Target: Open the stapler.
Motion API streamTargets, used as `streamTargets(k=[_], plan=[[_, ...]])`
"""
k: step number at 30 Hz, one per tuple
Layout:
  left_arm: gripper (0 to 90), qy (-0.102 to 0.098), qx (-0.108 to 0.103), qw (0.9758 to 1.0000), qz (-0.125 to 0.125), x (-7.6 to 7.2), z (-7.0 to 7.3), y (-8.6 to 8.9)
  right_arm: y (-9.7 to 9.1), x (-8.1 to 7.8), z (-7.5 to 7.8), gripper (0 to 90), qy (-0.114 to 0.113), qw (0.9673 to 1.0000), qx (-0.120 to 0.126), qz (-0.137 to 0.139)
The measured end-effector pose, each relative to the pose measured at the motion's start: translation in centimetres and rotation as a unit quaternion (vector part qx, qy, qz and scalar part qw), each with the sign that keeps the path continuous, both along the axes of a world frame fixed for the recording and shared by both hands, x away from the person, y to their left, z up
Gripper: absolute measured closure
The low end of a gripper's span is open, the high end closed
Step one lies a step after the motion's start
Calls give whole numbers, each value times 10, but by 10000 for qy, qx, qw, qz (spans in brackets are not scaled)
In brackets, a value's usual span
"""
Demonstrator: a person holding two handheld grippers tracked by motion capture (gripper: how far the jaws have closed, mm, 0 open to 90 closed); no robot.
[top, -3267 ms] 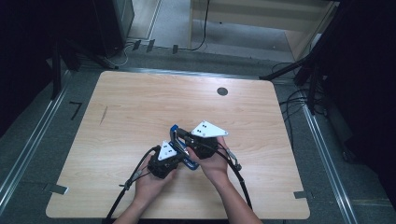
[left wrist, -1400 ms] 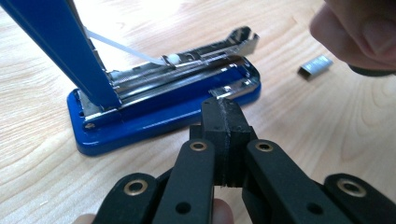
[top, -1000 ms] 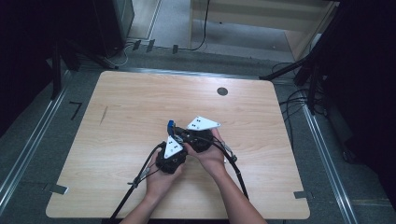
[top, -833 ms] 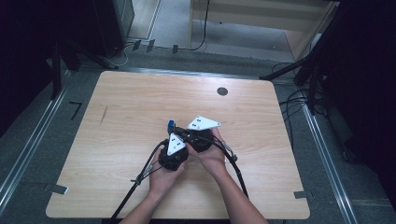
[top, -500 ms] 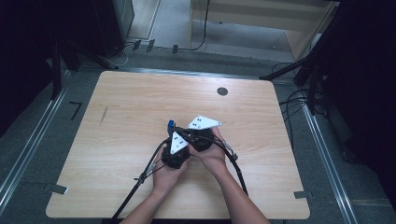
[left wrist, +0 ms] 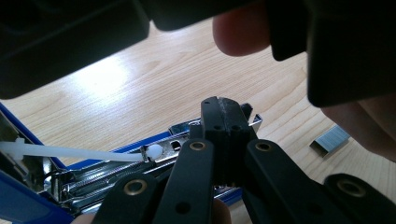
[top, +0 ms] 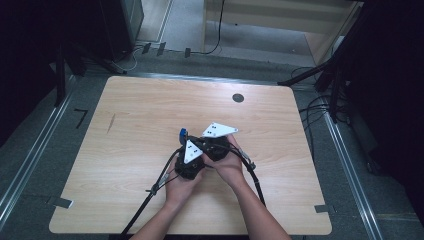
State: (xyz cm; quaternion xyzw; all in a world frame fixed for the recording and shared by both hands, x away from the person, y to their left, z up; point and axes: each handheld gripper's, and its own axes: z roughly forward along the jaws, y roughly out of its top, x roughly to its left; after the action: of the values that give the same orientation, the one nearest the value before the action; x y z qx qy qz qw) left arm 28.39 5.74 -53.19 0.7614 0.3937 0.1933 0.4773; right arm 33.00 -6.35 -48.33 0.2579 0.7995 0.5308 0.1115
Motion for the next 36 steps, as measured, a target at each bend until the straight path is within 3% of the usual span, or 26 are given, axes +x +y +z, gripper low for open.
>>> streamTargets(k=[5,15,20,36], plan=[[900,3,28,10000,-23,1,0,0,0,3,2,900,-80,9998,-111,172],[900,-38,136,9999,-18,0,0,-2,-1,14,-2,900,87,9988,80,473],[900,-121,219,9997,16,-2,0,-4,2,17,-2,900,115,9982,44,582],[900,-133,283,9995,22,-2,0,-4,15,29,-5,900,269,9954,73,920]])
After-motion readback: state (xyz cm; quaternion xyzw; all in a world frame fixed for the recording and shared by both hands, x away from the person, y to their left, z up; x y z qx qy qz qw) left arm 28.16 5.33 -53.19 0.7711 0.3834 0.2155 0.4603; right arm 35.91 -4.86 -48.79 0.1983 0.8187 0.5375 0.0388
